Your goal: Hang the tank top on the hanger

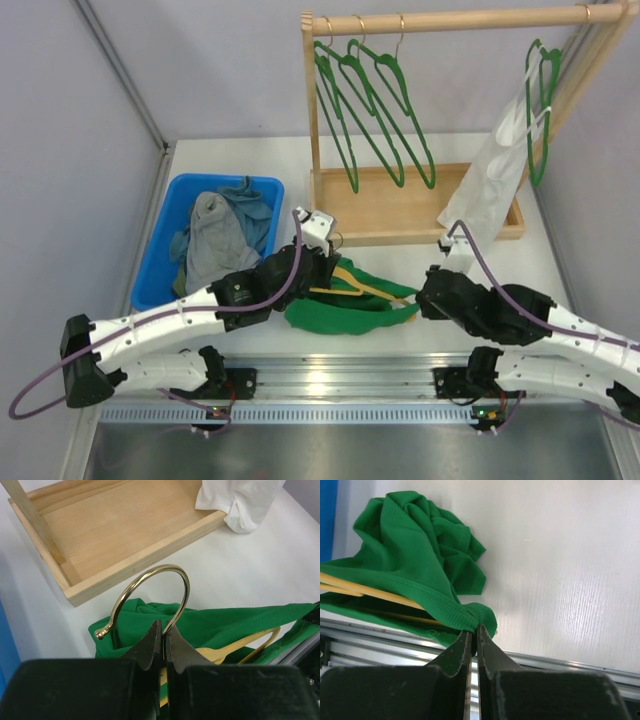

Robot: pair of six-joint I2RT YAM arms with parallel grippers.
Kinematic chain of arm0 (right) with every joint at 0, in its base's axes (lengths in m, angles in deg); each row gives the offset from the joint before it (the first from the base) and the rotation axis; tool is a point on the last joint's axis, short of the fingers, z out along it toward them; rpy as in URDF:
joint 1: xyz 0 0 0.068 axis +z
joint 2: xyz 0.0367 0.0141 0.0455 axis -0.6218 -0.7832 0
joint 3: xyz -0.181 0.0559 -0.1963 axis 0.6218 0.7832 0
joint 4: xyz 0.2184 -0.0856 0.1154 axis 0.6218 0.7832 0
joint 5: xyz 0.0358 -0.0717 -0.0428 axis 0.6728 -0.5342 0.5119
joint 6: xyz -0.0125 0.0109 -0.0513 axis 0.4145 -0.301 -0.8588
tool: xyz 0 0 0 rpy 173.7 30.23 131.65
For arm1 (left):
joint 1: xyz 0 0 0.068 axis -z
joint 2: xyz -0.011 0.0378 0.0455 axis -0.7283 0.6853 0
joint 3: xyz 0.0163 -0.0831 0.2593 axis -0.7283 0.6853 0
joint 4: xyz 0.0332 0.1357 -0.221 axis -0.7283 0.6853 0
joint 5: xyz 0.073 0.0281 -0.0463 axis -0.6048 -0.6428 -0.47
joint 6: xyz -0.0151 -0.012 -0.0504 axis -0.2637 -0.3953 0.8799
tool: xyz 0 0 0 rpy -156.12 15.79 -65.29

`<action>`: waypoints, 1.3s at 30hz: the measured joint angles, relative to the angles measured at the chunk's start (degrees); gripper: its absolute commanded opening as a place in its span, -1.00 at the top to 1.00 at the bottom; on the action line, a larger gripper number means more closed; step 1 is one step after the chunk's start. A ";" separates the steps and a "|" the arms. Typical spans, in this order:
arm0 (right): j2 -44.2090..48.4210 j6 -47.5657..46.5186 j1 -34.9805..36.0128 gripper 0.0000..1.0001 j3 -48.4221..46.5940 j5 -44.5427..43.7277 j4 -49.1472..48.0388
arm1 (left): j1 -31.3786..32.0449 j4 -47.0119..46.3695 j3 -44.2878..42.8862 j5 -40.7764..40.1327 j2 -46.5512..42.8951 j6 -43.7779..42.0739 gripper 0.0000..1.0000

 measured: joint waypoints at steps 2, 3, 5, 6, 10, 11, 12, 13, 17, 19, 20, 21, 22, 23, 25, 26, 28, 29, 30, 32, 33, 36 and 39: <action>-1.77 -1.44 -0.02 1.00 -1.88 0.11 -0.46 | 0.00 -0.17 0.00 0.17 0.33 -0.02 1.00; -3.08 -2.14 -0.02 1.00 -2.97 0.17 -0.74 | 0.00 -0.35 0.00 0.20 0.46 -0.02 1.00; -5.22 -3.45 -0.07 1.00 -5.01 0.33 -1.66 | 0.00 -0.72 -0.02 0.39 0.61 -0.02 1.00; -6.78 -4.31 -0.17 1.00 -6.29 0.46 -2.51 | 0.00 -0.92 -0.04 0.42 0.68 -0.02 1.00; -10.78 -6.99 -0.72 1.00 -10.08 1.70 -4.94 | 0.02 -1.81 -0.33 0.57 1.31 -0.04 1.00; -11.43 -7.56 -0.85 1.00 -11.06 2.01 -5.44 | 0.02 -2.14 -0.46 0.59 1.49 -0.04 1.00; -12.07 -8.15 -1.03 1.00 -12.24 2.38 -5.55 | 0.07 -2.36 -0.55 0.59 1.64 -0.04 1.00; -12.68 -8.85 -1.09 1.00 -13.55 2.75 -5.86 | 0.07 -2.60 -0.70 0.59 1.75 -0.04 1.00; -14.29 -10.43 -1.16 1.00 -17.59 3.56 -7.37 | 0.33 -3.45 -1.07 0.48 1.77 -0.02 1.00; -14.73 -10.93 -1.29 0.98 -18.64 3.74 -7.76 | 0.48 -3.91 -1.29 0.33 1.77 0.02 1.00; -14.84 -11.15 -1.40 0.92 -18.97 3.80 -7.80 | 0.52 -3.93 -1.44 0.33 1.77 0.02 1.00; -14.93 -11.32 -1.49 0.89 -19.04 3.80 -7.89 | 0.61 -4.07 -1.60 0.28 1.77 0.04 1.00; -15.02 -11.43 -1.55 0.85 -19.04 3.82 -7.85 | 0.70 -4.24 -1.68 0.24 1.77 0.04 1.00; -15.08 -11.47 -1.68 0.76 -19.04 3.85 -7.82 | 0.79 -4.31 -1.70 0.17 1.77 0.04 1.00; -15.10 -11.58 -1.95 0.58 -19.04 3.80 -7.76 | 1.05 -4.33 -1.73 0.02 1.77 0.04 1.00; -15.10 -11.58 -2.05 0.46 -19.04 3.78 -7.69 | 1.16 -4.33 -1.73 -0.02 1.77 0.04 1.00; -14.97 -11.58 -2.12 0.34 -19.04 3.58 -7.65 | 1.31 -4.33 -1.73 -0.07 1.75 0.04 1.00; -14.86 -11.67 -2.14 0.21 -19.04 3.48 -7.61 | 1.38 -4.33 -1.73 -0.11 1.73 0.04 1.00; -14.62 -11.85 -2.16 0.17 -19.04 3.32 -7.52 | 1.44 -4.33 -1.73 -0.17 1.68 0.04 1.00; -13.90 -11.72 -2.16 0.12 -19.04 3.15 -7.26 | 1.51 -4.31 -1.73 -0.39 1.62 0.02 1.00; -13.44 -11.74 -2.16 0.13 -19.02 3.08 -7.04 | 1.51 -4.31 -1.75 -0.48 1.62 0.02 1.00; -11.96 -12.24 -2.16 0.21 -18.88 3.26 -6.78 | 1.51 -4.31 -1.79 -0.46 1.62 0.02 1.00; -11.04 -14.49 -2.23 0.23 -18.34 4.74 -7.85 | 1.51 -4.31 -1.88 -0.44 1.62 0.04 1.00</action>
